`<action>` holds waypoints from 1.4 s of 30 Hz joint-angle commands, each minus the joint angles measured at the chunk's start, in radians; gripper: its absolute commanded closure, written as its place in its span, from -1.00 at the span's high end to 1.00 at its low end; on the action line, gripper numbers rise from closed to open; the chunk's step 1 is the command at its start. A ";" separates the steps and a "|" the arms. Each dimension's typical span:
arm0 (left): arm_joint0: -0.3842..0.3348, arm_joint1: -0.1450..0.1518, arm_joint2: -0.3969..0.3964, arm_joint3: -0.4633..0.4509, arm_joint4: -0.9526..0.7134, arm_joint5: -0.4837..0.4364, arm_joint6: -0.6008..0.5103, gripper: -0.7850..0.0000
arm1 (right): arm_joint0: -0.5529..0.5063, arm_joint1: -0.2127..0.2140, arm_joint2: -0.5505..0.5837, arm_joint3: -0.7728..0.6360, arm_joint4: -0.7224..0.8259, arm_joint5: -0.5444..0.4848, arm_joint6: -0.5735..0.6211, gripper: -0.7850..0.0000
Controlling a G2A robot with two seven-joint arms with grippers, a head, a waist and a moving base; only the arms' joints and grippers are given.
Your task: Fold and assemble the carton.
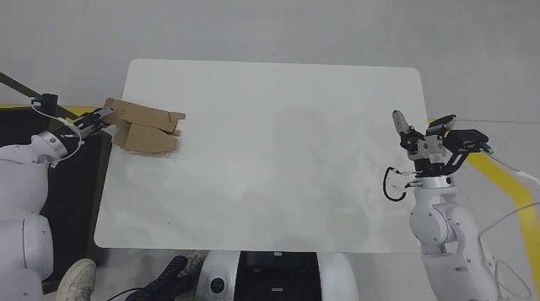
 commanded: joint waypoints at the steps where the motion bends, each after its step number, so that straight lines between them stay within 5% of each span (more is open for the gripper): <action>1: -0.003 -0.001 -0.004 -0.003 -0.021 -0.010 -0.022 -1.00 | 0.000 0.000 0.000 0.000 0.000 0.000 0.000 1.00; 12: 0.015 -0.013 0.027 -0.135 -0.154 0.033 -0.097 -1.00 | 0.000 0.000 0.000 0.000 0.000 0.000 0.000 1.00; 32: 0.223 0.037 0.191 -0.790 -0.604 0.163 -0.228 -1.00 | 0.000 0.000 0.000 0.000 0.000 0.000 0.000 1.00; 42: 0.226 0.041 0.306 -0.978 -0.616 0.133 -0.197 -1.00 | 0.000 0.000 0.000 0.000 0.000 0.000 0.000 1.00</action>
